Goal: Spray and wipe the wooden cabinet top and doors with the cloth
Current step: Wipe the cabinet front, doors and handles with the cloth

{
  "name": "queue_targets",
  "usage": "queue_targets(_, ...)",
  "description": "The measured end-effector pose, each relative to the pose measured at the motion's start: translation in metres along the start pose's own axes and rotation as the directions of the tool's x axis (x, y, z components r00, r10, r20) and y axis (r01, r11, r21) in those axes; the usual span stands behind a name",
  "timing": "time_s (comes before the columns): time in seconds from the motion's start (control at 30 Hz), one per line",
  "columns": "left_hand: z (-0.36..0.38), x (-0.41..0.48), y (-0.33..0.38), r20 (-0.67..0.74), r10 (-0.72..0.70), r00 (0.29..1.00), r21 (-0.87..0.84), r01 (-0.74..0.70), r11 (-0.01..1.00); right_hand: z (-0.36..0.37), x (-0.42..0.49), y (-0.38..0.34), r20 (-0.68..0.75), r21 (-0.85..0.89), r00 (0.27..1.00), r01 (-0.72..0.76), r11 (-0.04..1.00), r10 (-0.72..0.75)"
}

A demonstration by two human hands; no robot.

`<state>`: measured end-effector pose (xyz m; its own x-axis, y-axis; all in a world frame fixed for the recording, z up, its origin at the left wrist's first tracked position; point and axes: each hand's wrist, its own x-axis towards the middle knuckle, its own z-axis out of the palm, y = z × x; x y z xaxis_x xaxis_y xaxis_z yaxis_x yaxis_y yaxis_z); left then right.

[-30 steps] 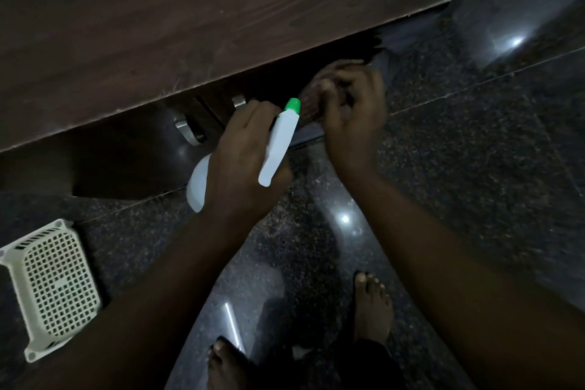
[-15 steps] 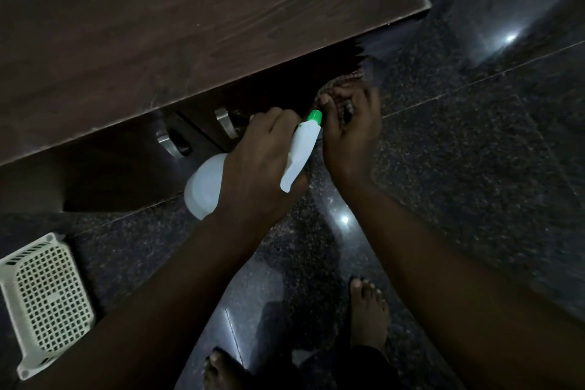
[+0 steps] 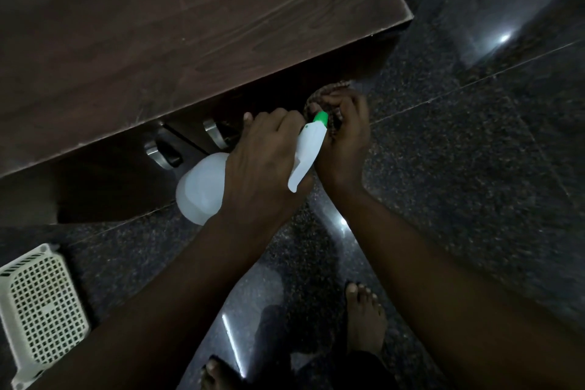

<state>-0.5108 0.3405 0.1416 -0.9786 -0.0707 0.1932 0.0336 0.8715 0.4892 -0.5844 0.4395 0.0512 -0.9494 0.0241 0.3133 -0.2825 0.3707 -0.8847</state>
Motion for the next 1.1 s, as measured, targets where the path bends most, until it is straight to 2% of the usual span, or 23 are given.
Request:
queue_targets(0.13,0.001,0.000,-0.002,0.056,0.013,0.998,0.004,-0.014,1.000,-0.006,0.007,-0.007,-0.038,-0.005,0.999,-0.003,1.000,0.002)
queue_targets(0.3,-0.001,0.000,-0.003,0.042,-0.020,0.999,-0.015,0.021,1.000,-0.024,0.045,-0.019,-0.302,-0.001,0.953,-0.017,1.000,0.016)
queue_targets(0.37,-0.001,0.000,-0.004,0.030,-0.017,0.999,-0.017,0.018,1.000,-0.027,0.053,-0.018,-0.342,0.006,0.940,0.001,1.000,0.001)
queue_targets(0.5,-0.003,0.003,-0.007,0.026,-0.018,0.999,0.004,0.018,1.000,-0.018,0.045,-0.013,-0.319,-0.002,0.948,0.008,1.000,-0.008)
queue_targets(0.63,-0.004,0.005,-0.010,0.031,0.017,0.999,-0.014,-0.016,1.000,-0.009,0.025,-0.001,-0.207,-0.047,0.978,-0.038,0.998,0.027)
queue_targets(0.73,-0.003,0.006,-0.015,0.046,0.030,0.998,-0.019,-0.030,0.999,-0.009,0.020,0.000,-0.174,0.049,0.975,-0.132,0.990,0.139)
queue_targets(0.83,-0.003,0.006,-0.018,0.048,0.016,0.999,-0.021,-0.015,1.000,-0.005,0.026,-0.007,-0.103,0.274,0.924,-0.330,0.903,0.368)
queue_targets(0.93,-0.003,0.005,-0.015,0.041,0.012,0.999,-0.052,-0.010,0.999,-0.004,0.031,-0.007,0.016,0.470,0.848,-0.474,0.745,0.529)
queue_targets(1.03,-0.003,0.004,-0.012,0.033,0.014,0.999,-0.054,-0.012,0.998,-0.006,0.036,-0.007,0.135,0.597,0.790,-0.547,0.587,0.599)
queue_targets(1.1,-0.003,0.003,-0.011,0.036,0.005,0.999,-0.041,-0.004,0.999,-0.011,0.045,-0.010,0.140,0.656,0.793,-0.523,0.545,0.593)
